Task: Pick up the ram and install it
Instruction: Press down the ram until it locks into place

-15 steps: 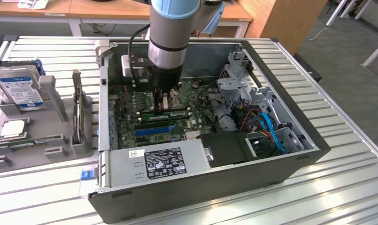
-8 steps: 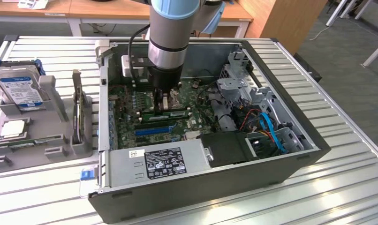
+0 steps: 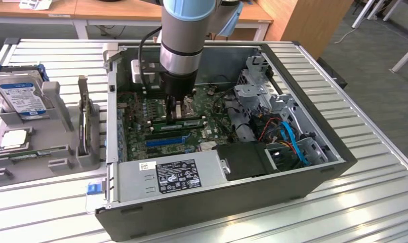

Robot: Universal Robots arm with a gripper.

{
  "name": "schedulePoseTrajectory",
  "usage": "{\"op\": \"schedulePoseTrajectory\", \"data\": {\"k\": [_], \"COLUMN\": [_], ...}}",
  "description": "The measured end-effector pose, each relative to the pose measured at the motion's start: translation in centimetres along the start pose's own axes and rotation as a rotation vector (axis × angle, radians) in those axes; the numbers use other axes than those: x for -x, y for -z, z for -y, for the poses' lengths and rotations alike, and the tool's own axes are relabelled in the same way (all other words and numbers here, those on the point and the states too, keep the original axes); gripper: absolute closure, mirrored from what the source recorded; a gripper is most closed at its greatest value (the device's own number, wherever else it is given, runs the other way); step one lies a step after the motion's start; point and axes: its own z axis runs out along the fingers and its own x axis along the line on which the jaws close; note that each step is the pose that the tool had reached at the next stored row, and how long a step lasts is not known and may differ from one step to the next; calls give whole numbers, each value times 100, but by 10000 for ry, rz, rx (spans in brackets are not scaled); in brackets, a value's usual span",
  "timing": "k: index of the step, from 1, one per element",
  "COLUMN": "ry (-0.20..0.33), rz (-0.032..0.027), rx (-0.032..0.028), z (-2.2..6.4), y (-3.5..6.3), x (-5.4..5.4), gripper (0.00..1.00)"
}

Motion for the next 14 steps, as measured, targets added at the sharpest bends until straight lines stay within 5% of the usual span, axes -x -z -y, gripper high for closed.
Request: {"op": "schedulePoseTrajectory", "data": {"k": [5, 14], "ry": [2, 0], "rz": [25, 4], "rx": [-21, -2], "z": [2, -13], "y": [18, 252], "x": [4, 8], "gripper": [90, 90]}}
